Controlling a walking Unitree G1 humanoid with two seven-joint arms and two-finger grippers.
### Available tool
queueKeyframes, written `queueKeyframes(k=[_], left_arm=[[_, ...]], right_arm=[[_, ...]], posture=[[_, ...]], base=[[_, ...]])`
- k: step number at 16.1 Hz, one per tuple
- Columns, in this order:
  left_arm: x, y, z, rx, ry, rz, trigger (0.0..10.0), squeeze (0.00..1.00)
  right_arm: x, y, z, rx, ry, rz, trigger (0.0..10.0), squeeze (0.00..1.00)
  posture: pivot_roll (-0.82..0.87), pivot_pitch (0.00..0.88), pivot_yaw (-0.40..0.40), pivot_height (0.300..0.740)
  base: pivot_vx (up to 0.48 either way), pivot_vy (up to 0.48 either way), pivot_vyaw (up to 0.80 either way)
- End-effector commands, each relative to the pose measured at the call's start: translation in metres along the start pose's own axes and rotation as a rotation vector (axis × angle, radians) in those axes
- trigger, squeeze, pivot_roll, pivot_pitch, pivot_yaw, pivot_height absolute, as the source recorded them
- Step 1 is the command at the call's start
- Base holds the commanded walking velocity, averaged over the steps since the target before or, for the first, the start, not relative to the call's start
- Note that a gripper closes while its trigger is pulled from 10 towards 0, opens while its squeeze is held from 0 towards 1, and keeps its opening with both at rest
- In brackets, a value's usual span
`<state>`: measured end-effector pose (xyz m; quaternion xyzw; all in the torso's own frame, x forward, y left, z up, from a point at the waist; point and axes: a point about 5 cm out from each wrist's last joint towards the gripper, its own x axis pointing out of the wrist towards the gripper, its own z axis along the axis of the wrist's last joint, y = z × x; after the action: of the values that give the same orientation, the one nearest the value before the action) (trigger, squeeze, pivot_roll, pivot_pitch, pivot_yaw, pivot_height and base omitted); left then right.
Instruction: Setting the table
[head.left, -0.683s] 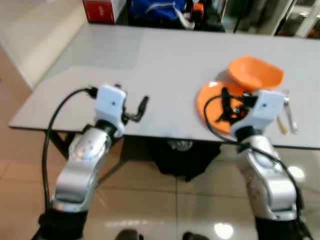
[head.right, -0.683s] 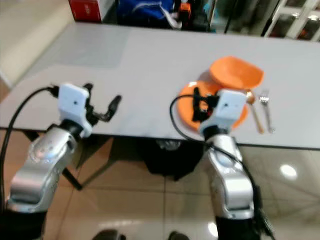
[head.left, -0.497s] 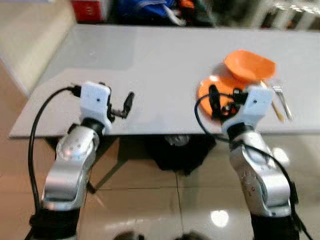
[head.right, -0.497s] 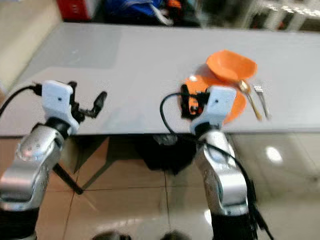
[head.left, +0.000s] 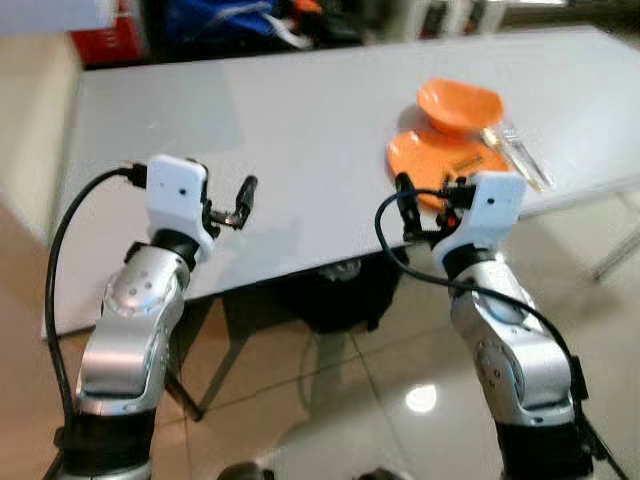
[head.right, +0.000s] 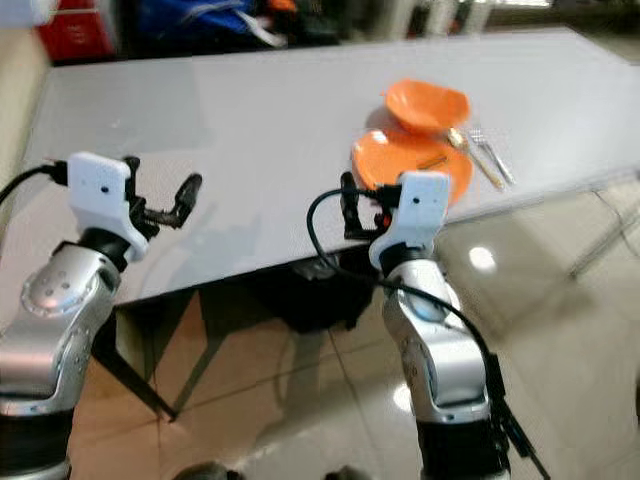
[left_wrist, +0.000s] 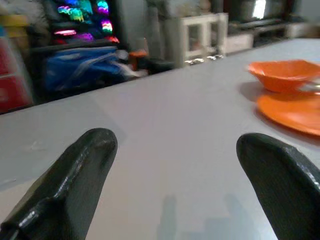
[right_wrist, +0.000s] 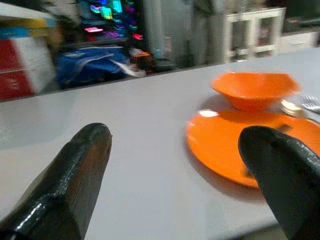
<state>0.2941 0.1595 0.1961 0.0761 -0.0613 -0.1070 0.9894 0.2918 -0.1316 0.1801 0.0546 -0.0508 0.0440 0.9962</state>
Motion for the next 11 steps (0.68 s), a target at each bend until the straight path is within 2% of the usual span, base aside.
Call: queueKeyframes(k=[1,4,7,9,11], left_arm=[[-0.002,-0.004,0.002,0.016,-0.019,-0.030,10.0,0.00],[-0.013,-0.007,0.000,0.000,-0.026,-0.089,10.0,0.00],[-0.024,-0.007,-0.002,-0.008,-0.027,-0.112,10.0,0.00],[-0.048,-0.006,-0.004,-0.009,-0.029,-0.143,10.0,0.00],[-0.057,-0.005,-0.002,-0.018,-0.043,-0.128,10.0,0.00]], right_arm=[[0.002,0.001,0.003,0.003,-0.013,0.014,10.0,0.00],[0.001,0.010,0.002,0.002,-0.018,0.077,10.0,0.00],[0.000,0.011,0.000,0.010,-0.007,0.089,10.0,0.00],[-0.004,0.007,-0.002,0.006,0.003,0.112,10.0,0.00],[-0.008,0.005,-0.003,-0.002,0.013,0.122,10.0,0.00]], posture=[[0.11,0.072,-0.015,0.740],[0.11,0.071,-0.018,0.740],[0.11,0.072,-0.019,0.740],[0.12,0.072,-0.021,0.740],[0.12,0.072,-0.028,0.740]], base=[[0.000,0.480,0.00],[0.000,0.480,0.00],[0.000,0.480,0.00],[0.000,0.480,0.00],[0.000,0.480,0.00]])
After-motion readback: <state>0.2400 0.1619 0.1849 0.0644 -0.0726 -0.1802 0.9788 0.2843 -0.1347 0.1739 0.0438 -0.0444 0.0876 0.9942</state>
